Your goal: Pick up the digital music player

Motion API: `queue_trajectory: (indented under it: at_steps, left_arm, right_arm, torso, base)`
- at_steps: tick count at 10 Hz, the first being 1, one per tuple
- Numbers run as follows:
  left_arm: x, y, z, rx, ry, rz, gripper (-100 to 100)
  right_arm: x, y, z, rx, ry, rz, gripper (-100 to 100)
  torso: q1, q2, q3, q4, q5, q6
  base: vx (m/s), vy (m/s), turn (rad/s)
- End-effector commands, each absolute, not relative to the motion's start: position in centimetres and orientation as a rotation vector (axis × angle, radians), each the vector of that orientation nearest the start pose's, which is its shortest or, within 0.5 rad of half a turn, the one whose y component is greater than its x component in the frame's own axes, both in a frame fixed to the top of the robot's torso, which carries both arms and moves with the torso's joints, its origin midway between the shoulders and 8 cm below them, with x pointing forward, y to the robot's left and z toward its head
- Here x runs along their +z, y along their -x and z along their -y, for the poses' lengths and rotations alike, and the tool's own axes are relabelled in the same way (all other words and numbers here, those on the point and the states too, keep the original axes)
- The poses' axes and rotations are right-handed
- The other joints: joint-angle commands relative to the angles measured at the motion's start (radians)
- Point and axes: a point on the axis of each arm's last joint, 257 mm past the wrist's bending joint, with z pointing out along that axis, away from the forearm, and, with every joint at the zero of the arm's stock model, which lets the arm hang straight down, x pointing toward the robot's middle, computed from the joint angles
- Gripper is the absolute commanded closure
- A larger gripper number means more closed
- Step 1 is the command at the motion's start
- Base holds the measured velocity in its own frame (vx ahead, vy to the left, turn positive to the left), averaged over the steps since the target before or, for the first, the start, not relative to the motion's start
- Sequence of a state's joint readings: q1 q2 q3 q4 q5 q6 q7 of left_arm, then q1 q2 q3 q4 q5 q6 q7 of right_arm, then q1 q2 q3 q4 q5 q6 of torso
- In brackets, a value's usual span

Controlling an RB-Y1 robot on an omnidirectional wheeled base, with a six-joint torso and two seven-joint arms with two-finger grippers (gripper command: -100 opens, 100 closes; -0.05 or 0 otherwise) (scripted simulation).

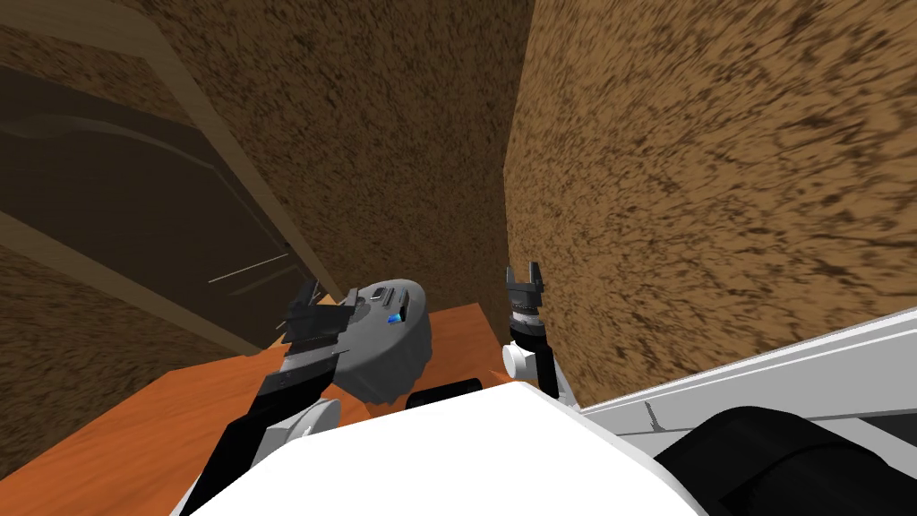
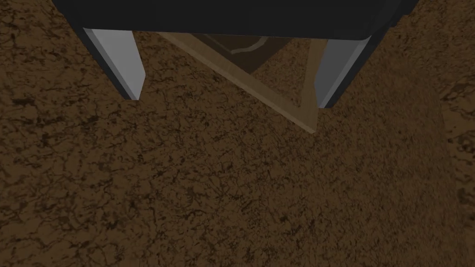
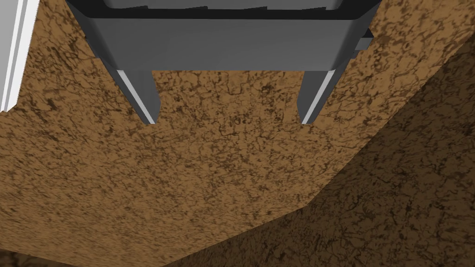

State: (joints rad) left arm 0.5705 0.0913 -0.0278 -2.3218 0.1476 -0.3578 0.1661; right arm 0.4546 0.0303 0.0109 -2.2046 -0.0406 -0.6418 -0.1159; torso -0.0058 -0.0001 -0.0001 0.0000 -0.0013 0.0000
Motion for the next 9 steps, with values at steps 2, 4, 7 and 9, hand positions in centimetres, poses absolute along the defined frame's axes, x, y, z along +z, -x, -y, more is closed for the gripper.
queue_trajectory:
  at_steps: [2, 4, 7, 9]
  left_arm:
    - [-5.7, -36.4, -29.7, -1.503, 1.055, -0.751, -100]
    - [-8.0, -36.7, -30.4, -1.491, 1.136, -0.781, -100]
    - [-12.8, -36.7, -31.8, -1.465, 1.306, -0.818, -100]
    - [-17.6, -36.0, -33.5, -1.432, 1.489, -0.826, -100]
  right_arm:
    - [3.2, -33.6, 27.8, 1.483, -0.656, -0.452, 0]
    - [3.2, -33.6, 27.8, 1.483, -0.656, -0.452, 0]
    - [3.2, -33.6, 27.8, 1.483, -0.656, -0.452, 0]
    - [3.2, -33.6, 27.8, 1.483, -0.656, -0.452, 0]
  torso:
    - [-0.001, -0.001, 0.0, 0.0, 0.0, 0.0]
    - [0.0, -0.001, 0.0, 0.0, 0.0, 0.0]
    - [0.001, 0.0, 0.0, 0.0, 0.0, 0.0]
    - [0.0, -0.001, -0.001, 0.0, 0.0, 0.0]
  base:
    - [0.022, -0.109, -0.005]
    - [0.005, -0.071, -0.002]
    - [0.007, -0.083, -0.01]
    - [0.026, -0.118, -0.021]
